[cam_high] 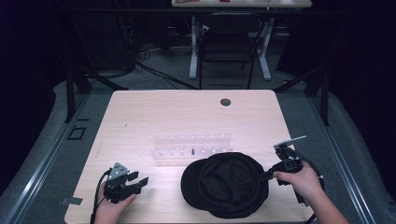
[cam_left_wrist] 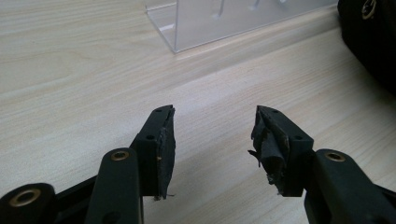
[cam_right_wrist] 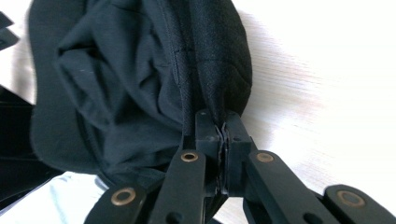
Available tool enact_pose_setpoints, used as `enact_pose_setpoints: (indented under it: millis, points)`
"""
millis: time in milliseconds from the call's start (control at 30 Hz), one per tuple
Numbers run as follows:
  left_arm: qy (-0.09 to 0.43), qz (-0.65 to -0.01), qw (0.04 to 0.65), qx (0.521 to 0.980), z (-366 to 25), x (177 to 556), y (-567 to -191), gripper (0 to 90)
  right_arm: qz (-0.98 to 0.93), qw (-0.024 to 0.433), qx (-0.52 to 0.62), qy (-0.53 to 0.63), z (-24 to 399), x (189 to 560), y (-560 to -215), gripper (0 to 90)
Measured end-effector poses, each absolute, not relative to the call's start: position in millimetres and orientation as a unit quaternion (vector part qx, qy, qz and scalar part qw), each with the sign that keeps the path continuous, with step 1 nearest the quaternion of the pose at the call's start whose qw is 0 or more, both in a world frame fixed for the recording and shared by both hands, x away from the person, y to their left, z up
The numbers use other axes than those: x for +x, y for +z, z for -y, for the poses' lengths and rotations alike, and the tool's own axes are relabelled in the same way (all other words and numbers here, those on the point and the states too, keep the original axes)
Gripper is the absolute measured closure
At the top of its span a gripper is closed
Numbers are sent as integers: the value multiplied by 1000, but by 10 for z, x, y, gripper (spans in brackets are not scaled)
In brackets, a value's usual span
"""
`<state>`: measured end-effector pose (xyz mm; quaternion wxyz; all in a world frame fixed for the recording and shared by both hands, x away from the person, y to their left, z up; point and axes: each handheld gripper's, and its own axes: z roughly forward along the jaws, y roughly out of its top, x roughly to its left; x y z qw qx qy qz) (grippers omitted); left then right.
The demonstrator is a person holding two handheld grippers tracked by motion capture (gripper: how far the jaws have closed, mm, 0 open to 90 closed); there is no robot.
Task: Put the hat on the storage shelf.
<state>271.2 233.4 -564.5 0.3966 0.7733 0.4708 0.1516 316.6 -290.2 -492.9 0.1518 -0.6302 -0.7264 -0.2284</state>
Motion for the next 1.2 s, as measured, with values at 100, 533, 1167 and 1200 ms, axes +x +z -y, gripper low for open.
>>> enact_pose_setpoints:
  millis: [100, 533, 1167, 1200]
  points:
    - [152, -471, 396, 773, -2336, 2713, -5646, 487, 723, 159, -630, -235, 2901, 3165, -4874, 877]
    - [152, -471, 397, 773, -2334, 2711, -5646, 487, 695, 220, -631, -264, 2905, 3162, -4680, 879]
    - [152, -471, 396, 774, -2335, 2713, -5648, 487, 672, 257, -605, -341, 2819, 3153, -4332, 882]
    - [152, -472, 397, 773, -2334, 2712, -5647, 487, 676, 257, -601, -340, 2818, 3152, -4314, 882]
